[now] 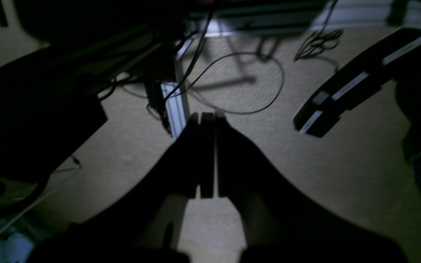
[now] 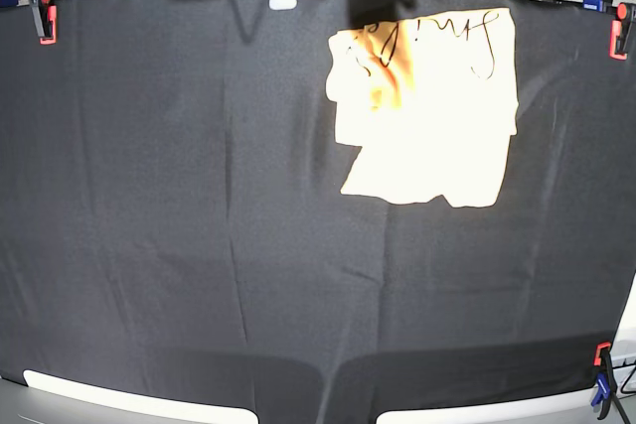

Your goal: Layout the t-shirt on the table in an organized manner, then fold the t-shirt properly

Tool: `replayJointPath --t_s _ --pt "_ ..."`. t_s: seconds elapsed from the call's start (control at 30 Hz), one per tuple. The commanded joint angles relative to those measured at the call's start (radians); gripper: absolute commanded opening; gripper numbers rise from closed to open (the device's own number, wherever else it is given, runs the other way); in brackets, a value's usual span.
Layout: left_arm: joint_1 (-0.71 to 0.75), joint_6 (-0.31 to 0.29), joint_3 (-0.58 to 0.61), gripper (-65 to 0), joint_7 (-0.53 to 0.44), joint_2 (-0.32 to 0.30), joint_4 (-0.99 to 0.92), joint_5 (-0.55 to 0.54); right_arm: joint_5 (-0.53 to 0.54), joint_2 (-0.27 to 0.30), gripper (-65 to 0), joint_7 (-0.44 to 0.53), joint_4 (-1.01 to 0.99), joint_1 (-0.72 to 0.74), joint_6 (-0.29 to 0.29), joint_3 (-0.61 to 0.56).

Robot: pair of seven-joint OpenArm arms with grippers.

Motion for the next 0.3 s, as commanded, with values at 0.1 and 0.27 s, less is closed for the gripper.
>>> replayJointPath --t_s 0.1,0.27 --pt "0.004 -0.008 0.000 -63.4 -0.011 -0.003 0.002 -0.007 0.003 0.009 -65.0 0.002 0.005 -0.003 0.008 0.002" --pt "0.006 -0.008 0.000 -63.4 -0.011 -0.003 0.002 -0.007 0.003 0.009 -65.0 0.005 0.005 -0.002 0.008 0.002"
